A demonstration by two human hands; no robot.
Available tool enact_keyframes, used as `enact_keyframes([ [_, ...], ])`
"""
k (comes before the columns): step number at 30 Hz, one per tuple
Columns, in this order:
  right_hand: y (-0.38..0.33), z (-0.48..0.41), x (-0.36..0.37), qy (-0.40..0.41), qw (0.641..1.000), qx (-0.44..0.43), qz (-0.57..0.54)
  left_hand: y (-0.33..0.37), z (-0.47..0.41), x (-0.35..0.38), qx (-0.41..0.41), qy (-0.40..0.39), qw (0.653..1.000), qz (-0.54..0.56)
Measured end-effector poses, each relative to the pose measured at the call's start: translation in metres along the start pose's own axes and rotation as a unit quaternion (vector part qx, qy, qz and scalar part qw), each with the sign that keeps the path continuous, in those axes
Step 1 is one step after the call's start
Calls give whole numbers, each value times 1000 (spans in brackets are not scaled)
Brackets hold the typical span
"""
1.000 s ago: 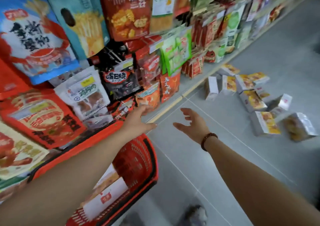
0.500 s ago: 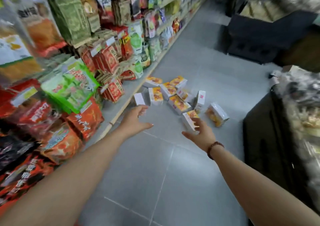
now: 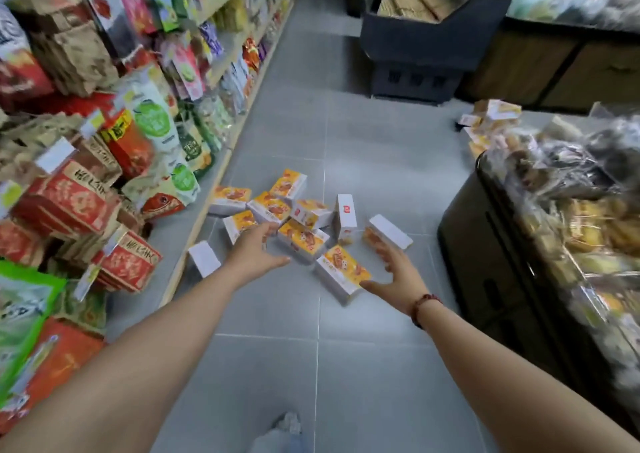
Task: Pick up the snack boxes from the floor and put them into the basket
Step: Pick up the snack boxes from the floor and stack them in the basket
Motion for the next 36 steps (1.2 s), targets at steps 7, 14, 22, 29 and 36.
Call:
enact_keyframes([
  [7,34,-82,-22,10,995,101,3,13,-130,36,-6,-71,997,2],
  [14,103,-208,-32,-41,986,160,-22,9,-255,103,-37,-124,991,-32],
  [22,188,-353,-10,-83,967,232,-61,-38,-385,196,-101,-151,982,-52],
  [29,276,-423,78,-129,940,302,-94,-148,-429,304,-190,-201,960,-44],
  [36,372,-469,197,-152,925,342,-69,-273,-455,416,-197,-255,944,-66],
])
Point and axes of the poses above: each hand's wrist, its own z-axis away from the middle knuckle, its own x-axis out of the palm, y = z × x, the point moved 3 cm from there along -z, towards the middle knuckle
